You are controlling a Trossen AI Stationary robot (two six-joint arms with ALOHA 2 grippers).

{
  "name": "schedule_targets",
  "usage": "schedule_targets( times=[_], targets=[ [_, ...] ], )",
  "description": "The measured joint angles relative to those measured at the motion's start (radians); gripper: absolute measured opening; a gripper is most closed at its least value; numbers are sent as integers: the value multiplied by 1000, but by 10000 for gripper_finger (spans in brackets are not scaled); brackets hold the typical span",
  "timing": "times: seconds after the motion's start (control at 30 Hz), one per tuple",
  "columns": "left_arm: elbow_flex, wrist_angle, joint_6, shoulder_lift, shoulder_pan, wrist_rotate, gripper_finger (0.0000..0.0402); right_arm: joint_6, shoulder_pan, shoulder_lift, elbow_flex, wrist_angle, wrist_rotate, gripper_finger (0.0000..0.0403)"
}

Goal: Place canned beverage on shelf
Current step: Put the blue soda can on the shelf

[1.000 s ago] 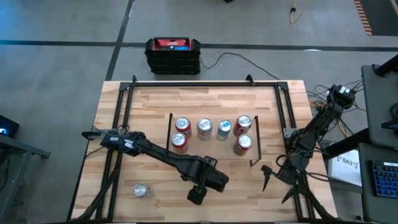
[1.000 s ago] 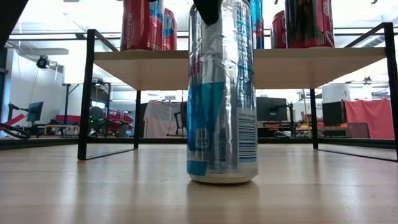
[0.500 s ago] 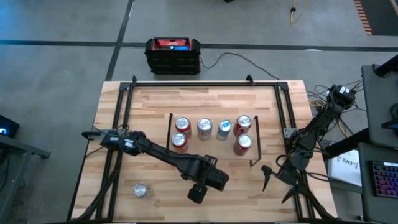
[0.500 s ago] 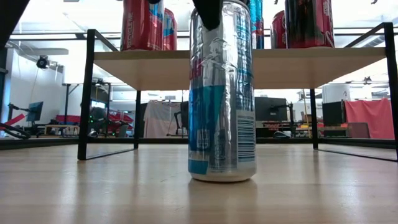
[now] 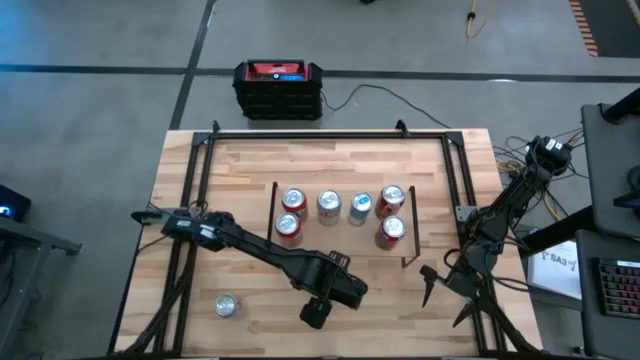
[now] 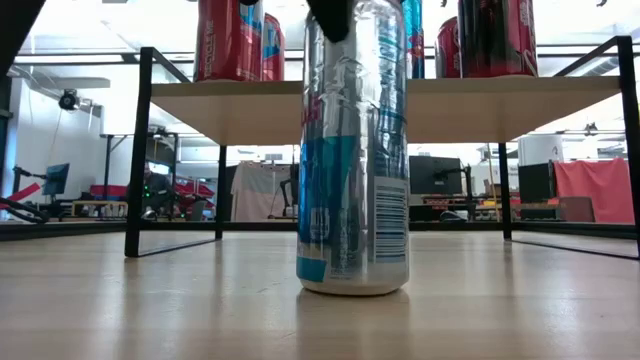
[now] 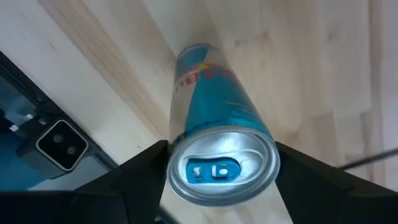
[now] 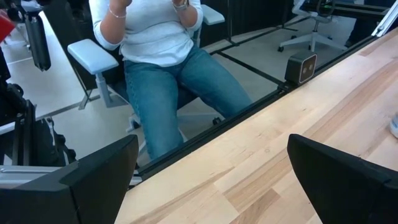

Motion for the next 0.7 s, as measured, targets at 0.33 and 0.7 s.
schedule_targets(
  times=[0.33,0.7],
  targets=[
    [0,68,75,0,0,19,277,0,0,0,0,0,0,400],
    [0,70,414,0,7,-3,278,1,0,0,0,0,0,400]
  ],
)
